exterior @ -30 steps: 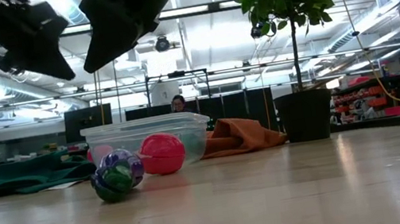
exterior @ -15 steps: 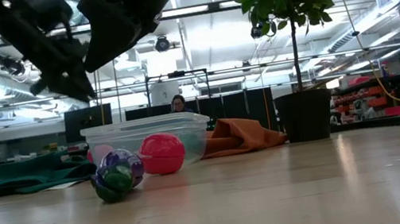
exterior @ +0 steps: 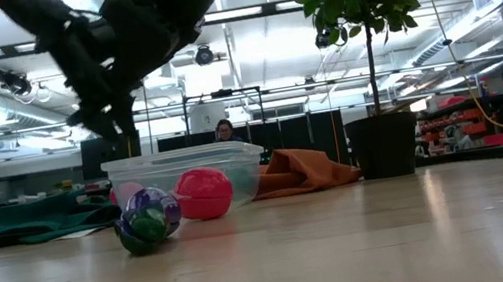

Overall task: Pick and placing Produce into tupperware
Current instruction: Put the red apple into the transparent bin

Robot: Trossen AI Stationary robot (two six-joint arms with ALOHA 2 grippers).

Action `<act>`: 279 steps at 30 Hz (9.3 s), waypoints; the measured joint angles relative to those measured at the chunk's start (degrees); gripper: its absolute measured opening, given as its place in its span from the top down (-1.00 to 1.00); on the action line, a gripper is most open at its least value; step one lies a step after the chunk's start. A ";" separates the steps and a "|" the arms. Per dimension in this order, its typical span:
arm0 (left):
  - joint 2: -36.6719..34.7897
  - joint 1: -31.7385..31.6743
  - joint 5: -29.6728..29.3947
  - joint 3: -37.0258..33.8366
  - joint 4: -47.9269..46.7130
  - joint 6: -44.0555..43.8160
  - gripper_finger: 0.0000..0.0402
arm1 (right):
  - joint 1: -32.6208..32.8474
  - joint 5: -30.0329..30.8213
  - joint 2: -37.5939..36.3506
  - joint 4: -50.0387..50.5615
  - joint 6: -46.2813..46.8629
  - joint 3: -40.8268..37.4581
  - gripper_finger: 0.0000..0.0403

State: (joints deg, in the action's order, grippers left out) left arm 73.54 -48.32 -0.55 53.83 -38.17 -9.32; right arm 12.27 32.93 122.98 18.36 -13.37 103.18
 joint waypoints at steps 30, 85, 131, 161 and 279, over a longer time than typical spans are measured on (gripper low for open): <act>13.11 -0.71 -4.91 17.48 -17.32 2.86 -0.17 | 0.00 -0.02 -0.02 0.91 0.42 0.04 -0.33; 25.90 -1.56 -1.69 17.42 -18.69 -7.39 -0.97 | 0.00 -0.44 -0.02 0.86 3.48 0.04 -0.33; 29.59 -1.59 -2.85 16.89 -16.53 -7.74 -0.97 | 1.44 -0.42 -0.04 1.76 5.79 0.04 -0.33; 29.59 -1.61 -2.85 16.89 -16.53 -7.69 -0.97 | 1.42 -0.41 -0.04 1.74 6.01 0.04 -0.33; 16.32 35.48 7.22 22.86 -26.38 -9.62 -0.29 | 7.06 8.07 -7.34 20.80 16.86 0.03 -0.33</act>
State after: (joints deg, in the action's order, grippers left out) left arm 89.86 -12.84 6.68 76.69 -64.55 -18.94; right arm 19.33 41.00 115.64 39.16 3.49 103.20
